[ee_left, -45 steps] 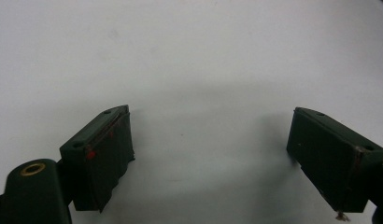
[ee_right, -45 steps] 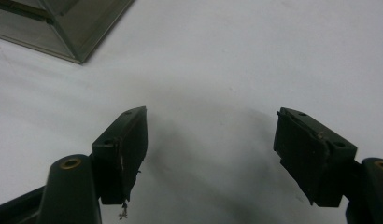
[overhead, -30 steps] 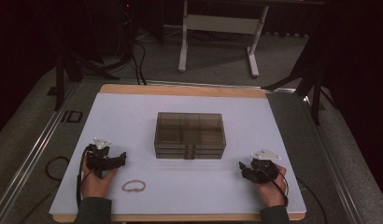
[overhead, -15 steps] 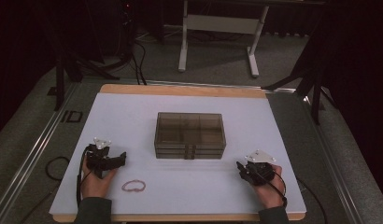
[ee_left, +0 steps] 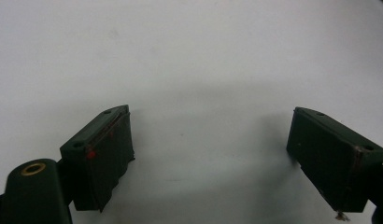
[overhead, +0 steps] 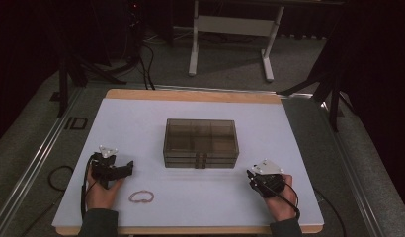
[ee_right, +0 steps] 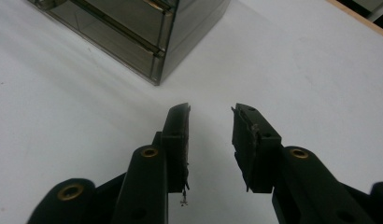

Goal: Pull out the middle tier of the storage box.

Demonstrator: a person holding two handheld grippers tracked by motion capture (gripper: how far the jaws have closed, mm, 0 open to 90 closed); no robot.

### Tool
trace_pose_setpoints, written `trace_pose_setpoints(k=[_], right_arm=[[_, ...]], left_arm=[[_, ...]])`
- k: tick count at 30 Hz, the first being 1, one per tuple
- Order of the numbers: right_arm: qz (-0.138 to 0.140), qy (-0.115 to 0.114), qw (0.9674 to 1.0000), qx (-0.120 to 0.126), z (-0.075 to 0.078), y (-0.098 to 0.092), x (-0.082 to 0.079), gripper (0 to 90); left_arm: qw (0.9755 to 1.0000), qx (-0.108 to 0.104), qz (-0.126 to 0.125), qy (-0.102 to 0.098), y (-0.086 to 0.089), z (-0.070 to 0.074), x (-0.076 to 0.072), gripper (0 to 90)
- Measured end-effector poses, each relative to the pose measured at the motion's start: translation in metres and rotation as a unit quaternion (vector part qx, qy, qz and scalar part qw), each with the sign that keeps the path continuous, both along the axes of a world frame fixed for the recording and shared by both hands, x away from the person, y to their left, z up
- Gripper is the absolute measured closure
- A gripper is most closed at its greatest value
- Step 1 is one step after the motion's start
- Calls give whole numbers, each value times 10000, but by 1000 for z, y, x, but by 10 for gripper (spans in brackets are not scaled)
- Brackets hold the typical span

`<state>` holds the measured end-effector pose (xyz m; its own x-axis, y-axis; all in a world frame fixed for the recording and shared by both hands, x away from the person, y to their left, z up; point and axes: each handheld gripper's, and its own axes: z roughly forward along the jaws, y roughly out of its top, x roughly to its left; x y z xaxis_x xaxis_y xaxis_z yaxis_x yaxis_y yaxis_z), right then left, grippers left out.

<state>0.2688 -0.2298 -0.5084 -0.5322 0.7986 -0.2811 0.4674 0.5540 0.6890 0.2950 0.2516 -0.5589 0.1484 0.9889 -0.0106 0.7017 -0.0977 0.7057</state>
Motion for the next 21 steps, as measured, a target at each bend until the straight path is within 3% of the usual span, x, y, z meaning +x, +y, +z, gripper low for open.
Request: trace_pose_setpoints(k=[13, 21], right_arm=[[178, -91, 9991, -364, 1, 15, -3, 710], [264, -148, 9985, -451, 3, 26, -3, 711]], left_arm=[[10000, 3, -1, -2, 0, 0, 0, 147], [10000, 2, -1, -3, 0, 0, 0, 147]])
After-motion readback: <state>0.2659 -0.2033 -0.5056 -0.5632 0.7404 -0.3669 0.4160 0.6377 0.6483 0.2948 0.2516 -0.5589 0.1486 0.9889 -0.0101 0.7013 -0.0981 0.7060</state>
